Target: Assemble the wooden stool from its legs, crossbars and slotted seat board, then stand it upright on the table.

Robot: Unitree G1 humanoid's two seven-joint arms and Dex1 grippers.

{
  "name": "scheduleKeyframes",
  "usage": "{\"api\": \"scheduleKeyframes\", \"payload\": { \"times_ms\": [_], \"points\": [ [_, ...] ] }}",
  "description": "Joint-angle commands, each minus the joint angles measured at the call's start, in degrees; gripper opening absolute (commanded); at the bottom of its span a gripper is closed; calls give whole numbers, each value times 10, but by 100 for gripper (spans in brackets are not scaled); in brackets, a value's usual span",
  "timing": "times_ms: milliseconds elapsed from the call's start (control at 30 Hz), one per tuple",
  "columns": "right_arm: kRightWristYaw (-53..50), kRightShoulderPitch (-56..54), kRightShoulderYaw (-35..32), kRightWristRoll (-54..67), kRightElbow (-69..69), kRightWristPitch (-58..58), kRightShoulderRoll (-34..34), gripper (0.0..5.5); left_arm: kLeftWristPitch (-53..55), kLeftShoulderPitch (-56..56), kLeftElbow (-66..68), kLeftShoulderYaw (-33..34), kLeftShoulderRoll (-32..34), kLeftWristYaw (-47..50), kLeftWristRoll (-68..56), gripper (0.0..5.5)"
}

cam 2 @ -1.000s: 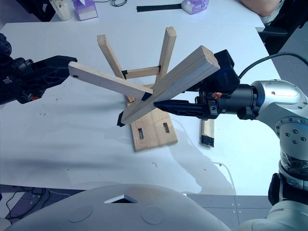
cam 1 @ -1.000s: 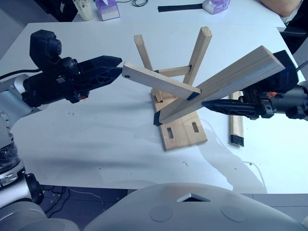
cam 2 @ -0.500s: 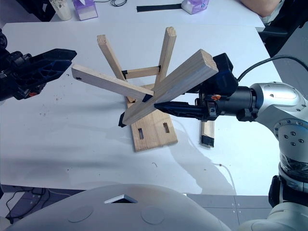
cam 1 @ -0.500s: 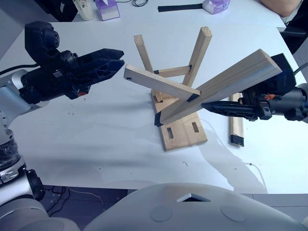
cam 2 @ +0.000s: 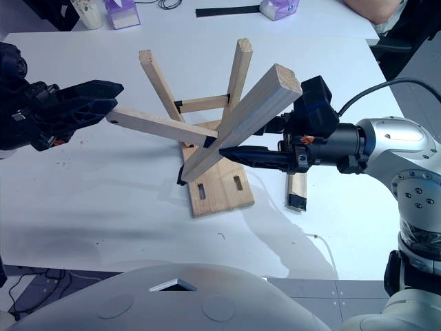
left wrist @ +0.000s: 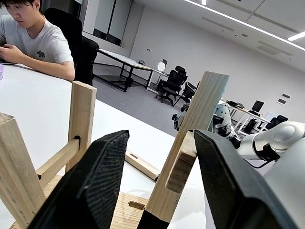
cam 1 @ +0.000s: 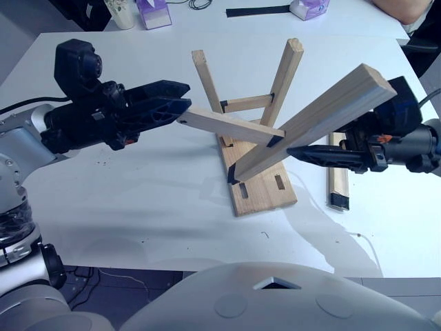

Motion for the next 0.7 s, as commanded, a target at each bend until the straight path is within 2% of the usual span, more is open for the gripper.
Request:
{"api": "scheduleKeyframes", "payload": {
  "times_ms": [33, 400, 700],
  "points": [
    [3, -5, -5, 6, -5, -4, -2, 204, 0, -9, 19, 18, 9, 9, -5, 251],
    [-1, -13, -16, 18, 1, -4, 0, 204, -4, 48, 31, 38, 16, -41, 64, 251],
    [1, -19, -13, 16, 5, -5, -1, 204, -2, 48, 13, 36, 6, -42, 57, 251]
  ]
}}
